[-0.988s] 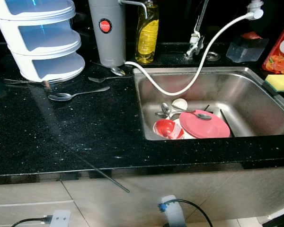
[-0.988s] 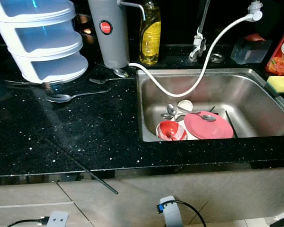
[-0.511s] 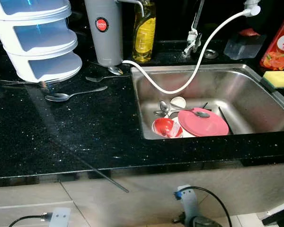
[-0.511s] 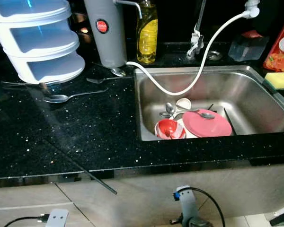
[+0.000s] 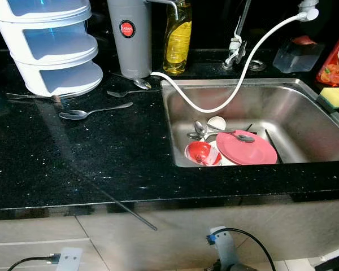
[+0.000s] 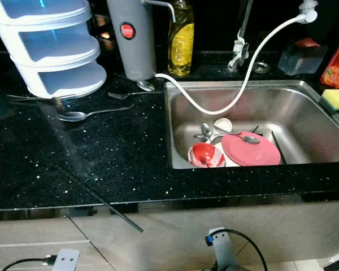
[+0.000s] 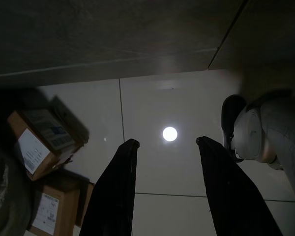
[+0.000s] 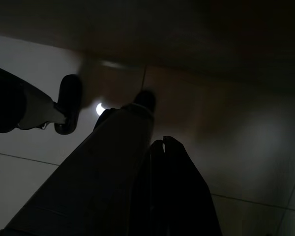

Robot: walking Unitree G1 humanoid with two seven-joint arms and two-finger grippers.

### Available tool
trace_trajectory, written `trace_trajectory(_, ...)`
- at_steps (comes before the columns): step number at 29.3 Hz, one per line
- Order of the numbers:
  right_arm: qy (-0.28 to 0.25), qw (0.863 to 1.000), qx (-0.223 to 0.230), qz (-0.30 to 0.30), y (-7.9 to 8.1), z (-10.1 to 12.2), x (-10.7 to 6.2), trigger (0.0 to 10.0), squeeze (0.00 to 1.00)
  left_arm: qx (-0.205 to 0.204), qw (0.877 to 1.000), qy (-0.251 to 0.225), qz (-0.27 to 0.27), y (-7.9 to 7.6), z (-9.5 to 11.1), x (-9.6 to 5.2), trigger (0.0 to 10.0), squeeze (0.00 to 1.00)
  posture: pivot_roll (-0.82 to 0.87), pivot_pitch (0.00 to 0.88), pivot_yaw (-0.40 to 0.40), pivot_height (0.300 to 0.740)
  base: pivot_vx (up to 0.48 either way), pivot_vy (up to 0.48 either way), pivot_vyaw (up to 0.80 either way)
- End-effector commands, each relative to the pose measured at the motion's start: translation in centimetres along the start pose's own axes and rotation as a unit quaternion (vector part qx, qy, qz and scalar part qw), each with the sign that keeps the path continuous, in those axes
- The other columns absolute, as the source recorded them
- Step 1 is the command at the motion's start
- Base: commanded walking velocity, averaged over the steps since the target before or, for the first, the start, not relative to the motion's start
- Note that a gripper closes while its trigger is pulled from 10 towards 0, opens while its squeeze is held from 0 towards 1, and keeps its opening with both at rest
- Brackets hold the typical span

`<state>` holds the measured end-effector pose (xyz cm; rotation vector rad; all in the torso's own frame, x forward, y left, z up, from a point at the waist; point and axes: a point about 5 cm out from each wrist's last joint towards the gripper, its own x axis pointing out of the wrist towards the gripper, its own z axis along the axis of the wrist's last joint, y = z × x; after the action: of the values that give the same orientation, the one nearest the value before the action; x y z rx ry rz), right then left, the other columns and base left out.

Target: Kitchen organization

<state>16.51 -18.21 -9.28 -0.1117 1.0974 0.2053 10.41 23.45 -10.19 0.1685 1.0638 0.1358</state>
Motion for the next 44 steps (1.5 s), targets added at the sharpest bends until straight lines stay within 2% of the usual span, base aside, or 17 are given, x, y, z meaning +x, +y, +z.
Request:
trace_trajectory(1,0.0,1.0,0.004,0.001,0.0,-0.1,0.0,10.0,0.0,0.005,1.0,0.004,-0.005,-0.4,-0.2,0.0,10.0,0.0,0.11,0.0,-0.012,0.74,0.0,0.0,0.0)
trace_trajectory(9,0.001,1.0,0.01,-0.008,-0.4,-0.3,-0.1,10.0,0.0,0.006,1.0,-0.004,-0.01,-0.9,0.1,0.0,10.0,0.0,0.1,0.0,-0.009,0.74,0.0,0.0,0.0)
trace_trajectory(21,0.011,1.0,0.021,-0.015,-0.3,-1.5,-0.2,10.0,0.0,0.017,1.0,0.006,-0.011,-0.7,-0.6,-0.2,10.0,0.0,0.08,0.0,0.011,0.74,0.0,0.0,0.0)
trace_trajectory(27,0.015,0.999,0.025,-0.024,-0.6,-2.1,-0.4,10.0,0.0,0.02,1.0,-0.001,-0.011,-0.5,0.0,0.0,10.0,0.0,0.07,0.0,0.02,0.74,0.0,0.0,0.0)
trace_trajectory(35,0.007,1.0,0.021,-0.022,-0.5,-1.5,-0.3,10.0,0.0,0.02,1.0,-0.005,-0.011,-0.3,0.4,0.1,10.0,0.0,0.08,0.0,0.017,0.74,0.0,0.0,0.0)
trace_trajectory(44,0.004,1.0,0.018,-0.022,-0.6,-1.2,-0.2,10.0,0.0,0.018,1.0,0.01,-0.01,-0.4,-0.5,-0.1,10.0,0.0,0.08,0.0,0.01,0.74,0.0,0.0,0.0)
